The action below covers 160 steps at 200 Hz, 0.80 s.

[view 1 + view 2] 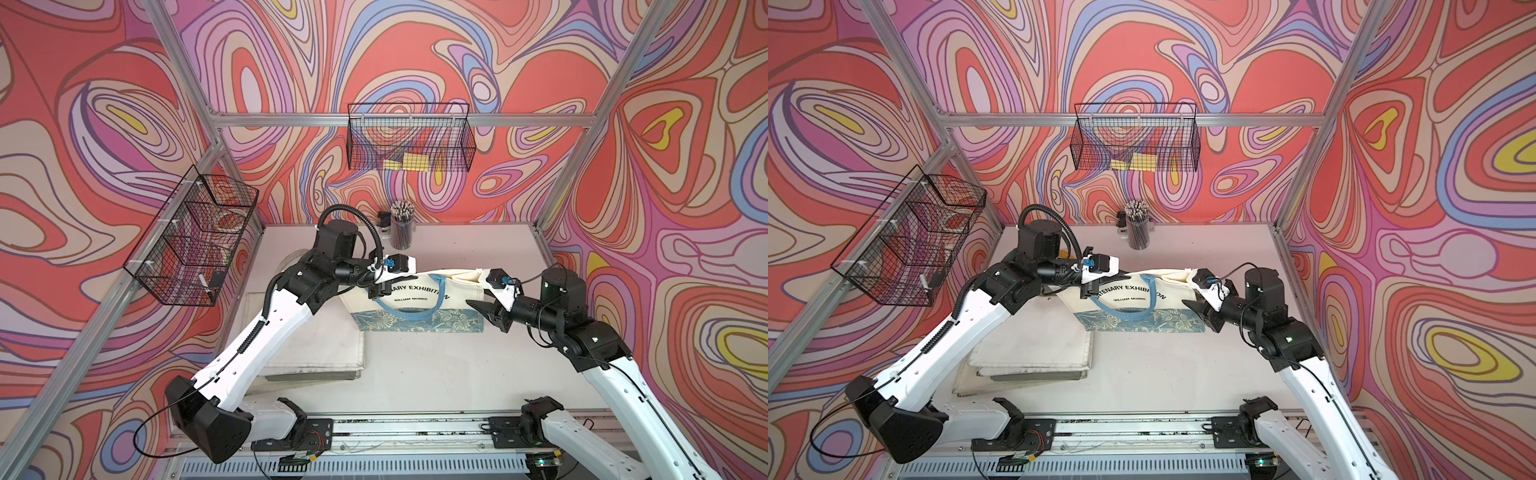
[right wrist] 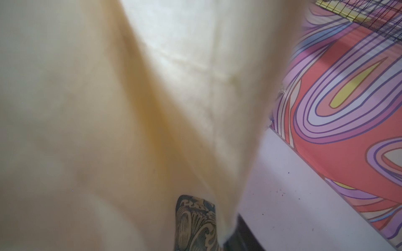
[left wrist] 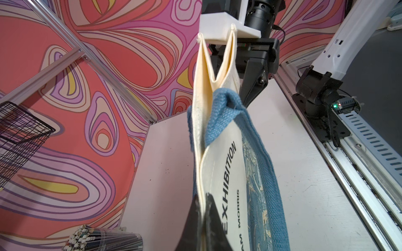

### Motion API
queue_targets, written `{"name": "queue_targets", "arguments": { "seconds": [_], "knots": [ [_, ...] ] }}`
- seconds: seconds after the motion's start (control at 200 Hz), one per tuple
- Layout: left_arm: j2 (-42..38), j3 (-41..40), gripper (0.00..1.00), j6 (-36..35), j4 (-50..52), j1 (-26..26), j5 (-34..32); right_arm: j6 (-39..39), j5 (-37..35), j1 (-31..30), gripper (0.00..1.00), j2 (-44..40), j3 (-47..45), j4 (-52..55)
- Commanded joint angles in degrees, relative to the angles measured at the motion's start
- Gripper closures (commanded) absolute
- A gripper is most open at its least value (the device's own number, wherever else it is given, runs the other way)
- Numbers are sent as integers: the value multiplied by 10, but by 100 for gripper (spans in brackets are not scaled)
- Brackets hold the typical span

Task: Put away the canvas bag
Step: Press the canvas bag.

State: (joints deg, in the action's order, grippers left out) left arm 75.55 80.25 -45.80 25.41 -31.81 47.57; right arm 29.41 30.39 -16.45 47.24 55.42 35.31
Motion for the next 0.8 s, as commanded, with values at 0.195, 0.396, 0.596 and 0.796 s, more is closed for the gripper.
{"name": "queue_targets", "arguments": {
  "seconds": [0.195, 0.396, 0.596, 0.796],
  "knots": [
    [4, 7, 89, 22, -37, -2, -21, 49, -4, 0, 100, 7, 33, 43],
    [2, 33, 41, 34, 0, -34, -61, 89, -31, 0, 100, 49, 109, 124],
    [17, 80, 33, 34, 40, -101, -118, 106, -53, 0, 100, 94, 191, 208],
    [48, 137, 29, 84, 49, -137, -140, 115, -76, 0, 100, 129, 244, 261]
  ]
}}
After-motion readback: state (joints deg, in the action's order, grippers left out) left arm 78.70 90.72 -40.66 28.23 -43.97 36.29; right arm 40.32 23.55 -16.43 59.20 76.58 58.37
